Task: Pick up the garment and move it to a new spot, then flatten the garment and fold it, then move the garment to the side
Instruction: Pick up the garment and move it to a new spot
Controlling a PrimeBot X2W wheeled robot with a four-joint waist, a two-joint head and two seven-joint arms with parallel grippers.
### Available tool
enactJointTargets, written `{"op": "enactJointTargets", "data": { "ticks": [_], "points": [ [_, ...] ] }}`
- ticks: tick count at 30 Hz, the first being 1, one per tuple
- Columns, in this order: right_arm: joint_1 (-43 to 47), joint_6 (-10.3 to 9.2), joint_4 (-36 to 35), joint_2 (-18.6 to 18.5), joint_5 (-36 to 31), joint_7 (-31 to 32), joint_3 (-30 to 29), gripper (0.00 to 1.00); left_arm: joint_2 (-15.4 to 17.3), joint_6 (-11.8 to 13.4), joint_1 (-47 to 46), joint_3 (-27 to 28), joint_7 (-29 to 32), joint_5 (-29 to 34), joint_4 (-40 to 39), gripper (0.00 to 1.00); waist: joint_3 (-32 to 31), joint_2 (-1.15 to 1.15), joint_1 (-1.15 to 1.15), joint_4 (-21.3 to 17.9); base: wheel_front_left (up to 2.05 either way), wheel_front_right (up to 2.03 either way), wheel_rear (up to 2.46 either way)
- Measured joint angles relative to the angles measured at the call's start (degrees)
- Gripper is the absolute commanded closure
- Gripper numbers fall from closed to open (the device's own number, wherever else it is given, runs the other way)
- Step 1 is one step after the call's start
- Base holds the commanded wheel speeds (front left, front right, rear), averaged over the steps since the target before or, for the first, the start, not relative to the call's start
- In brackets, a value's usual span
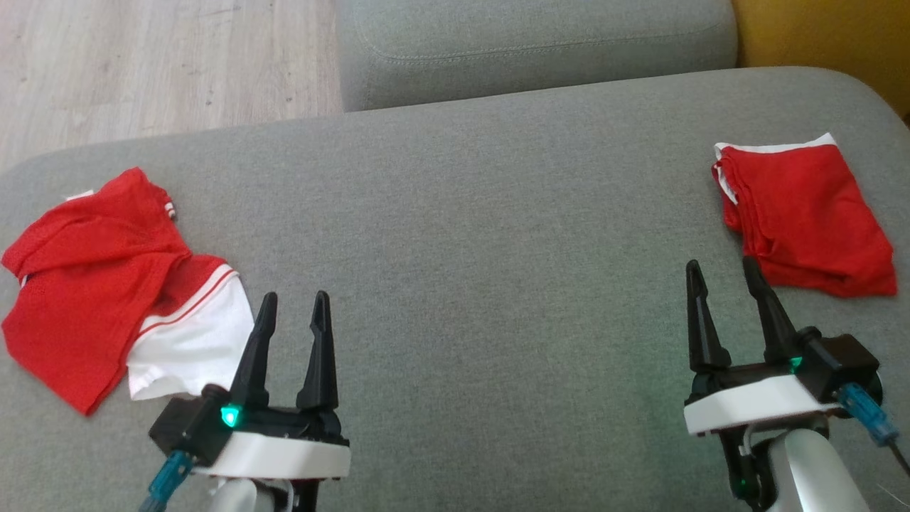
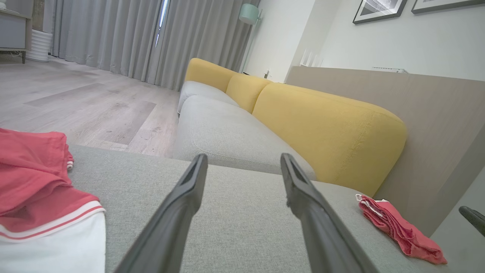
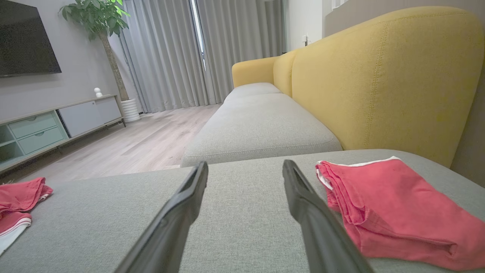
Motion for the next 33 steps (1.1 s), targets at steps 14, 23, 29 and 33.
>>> {"op": "enactJointTargets", "data": {
  "ticks": [14,23,29,33],
  "points": [
    [0.0,0.00,-0.5,0.0,0.4,0.0,0.1,0.00,0.0,0.0,-0.2,0.0,0.0,0.0,-0.1,0.00,0.8,0.00,0.00,0.3,0.00,0.00,0.00],
    [0.0,0.00,-0.4,0.0,0.5,0.0,2.1,0.00,0.0,0.0,-0.4,0.2,0.0,0.0,0.0,0.00,0.3,0.00,0.00,2.8,0.00,0.00,0.00],
    [0.1,0.00,-0.1,0.0,1.1,-0.1,4.2,0.00,0.0,0.1,-0.3,1.1,0.0,0.4,0.2,0.00,-0.5,0.00,0.00,6.3,0.00,0.00,0.00],
    [0.2,0.00,0.1,0.0,1.5,-0.1,5.1,0.00,0.0,0.1,-0.1,2.1,0.0,0.6,0.2,0.00,-1.0,0.00,0.00,8.3,0.00,0.00,0.00]
  ]
}}
